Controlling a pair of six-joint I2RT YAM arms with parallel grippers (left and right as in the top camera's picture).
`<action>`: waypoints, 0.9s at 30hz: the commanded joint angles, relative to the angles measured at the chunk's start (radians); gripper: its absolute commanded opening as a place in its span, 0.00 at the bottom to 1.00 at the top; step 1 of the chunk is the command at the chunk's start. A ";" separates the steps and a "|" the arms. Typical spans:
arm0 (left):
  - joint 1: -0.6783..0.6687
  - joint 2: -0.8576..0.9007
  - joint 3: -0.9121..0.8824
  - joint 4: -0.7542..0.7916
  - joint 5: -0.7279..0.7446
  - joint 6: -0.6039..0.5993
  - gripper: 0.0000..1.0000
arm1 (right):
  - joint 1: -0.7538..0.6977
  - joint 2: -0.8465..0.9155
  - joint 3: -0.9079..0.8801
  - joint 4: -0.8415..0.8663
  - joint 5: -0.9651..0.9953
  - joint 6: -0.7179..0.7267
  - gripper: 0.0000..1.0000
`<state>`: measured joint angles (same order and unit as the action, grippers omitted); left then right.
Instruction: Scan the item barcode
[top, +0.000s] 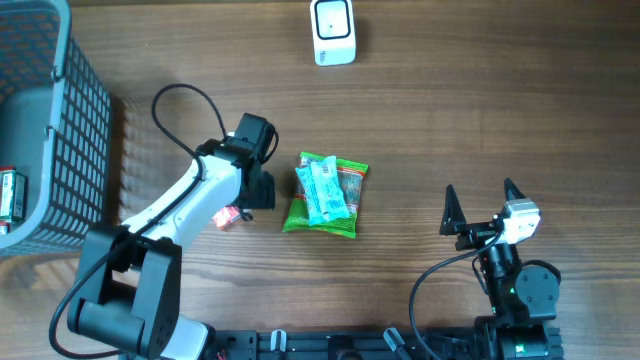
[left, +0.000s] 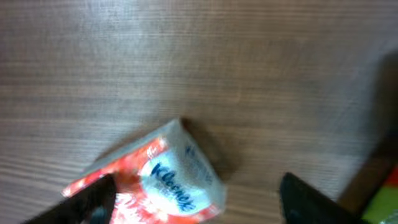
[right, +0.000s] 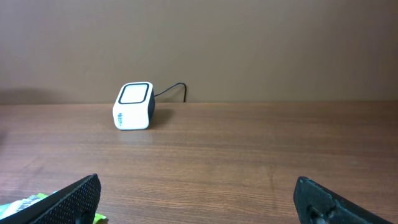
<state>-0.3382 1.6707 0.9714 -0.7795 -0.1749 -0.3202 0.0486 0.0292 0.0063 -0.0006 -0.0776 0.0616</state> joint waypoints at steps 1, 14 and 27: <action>0.005 -0.001 -0.005 0.017 0.014 -0.235 0.99 | -0.003 0.002 -0.001 0.003 0.010 -0.009 1.00; 0.004 -0.001 -0.005 -0.127 -0.073 -0.911 1.00 | -0.003 0.002 -0.001 0.003 0.010 -0.009 1.00; -0.008 0.000 -0.089 -0.051 -0.070 -0.772 0.96 | -0.003 0.002 -0.001 0.003 0.010 -0.009 1.00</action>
<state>-0.3401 1.6707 0.9165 -0.8536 -0.2199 -1.1641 0.0486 0.0292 0.0063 -0.0006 -0.0776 0.0616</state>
